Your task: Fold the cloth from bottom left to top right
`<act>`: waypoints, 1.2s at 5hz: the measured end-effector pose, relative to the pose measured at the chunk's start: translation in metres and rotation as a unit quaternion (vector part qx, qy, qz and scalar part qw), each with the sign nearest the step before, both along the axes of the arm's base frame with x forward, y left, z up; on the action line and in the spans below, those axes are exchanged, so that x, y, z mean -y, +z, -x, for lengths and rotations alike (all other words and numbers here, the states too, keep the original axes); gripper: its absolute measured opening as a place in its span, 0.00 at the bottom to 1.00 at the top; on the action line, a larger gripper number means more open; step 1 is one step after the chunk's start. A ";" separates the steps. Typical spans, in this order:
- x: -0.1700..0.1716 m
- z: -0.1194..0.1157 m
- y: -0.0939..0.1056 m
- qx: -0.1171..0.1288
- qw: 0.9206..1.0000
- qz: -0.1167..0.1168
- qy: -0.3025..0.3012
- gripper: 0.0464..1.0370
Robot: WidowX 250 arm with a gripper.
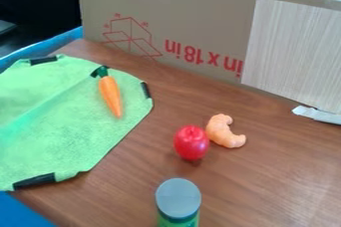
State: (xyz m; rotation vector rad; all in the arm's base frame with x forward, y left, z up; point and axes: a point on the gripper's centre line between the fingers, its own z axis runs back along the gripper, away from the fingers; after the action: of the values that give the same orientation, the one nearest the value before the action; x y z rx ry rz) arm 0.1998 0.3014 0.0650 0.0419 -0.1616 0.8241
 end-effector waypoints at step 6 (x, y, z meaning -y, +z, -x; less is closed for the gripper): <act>0.117 -0.116 0.029 -0.029 0.997 0.049 0.049 0.00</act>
State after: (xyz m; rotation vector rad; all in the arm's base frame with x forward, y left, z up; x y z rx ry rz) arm 0.3154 0.1842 0.0939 -0.0186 -0.0653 0.9274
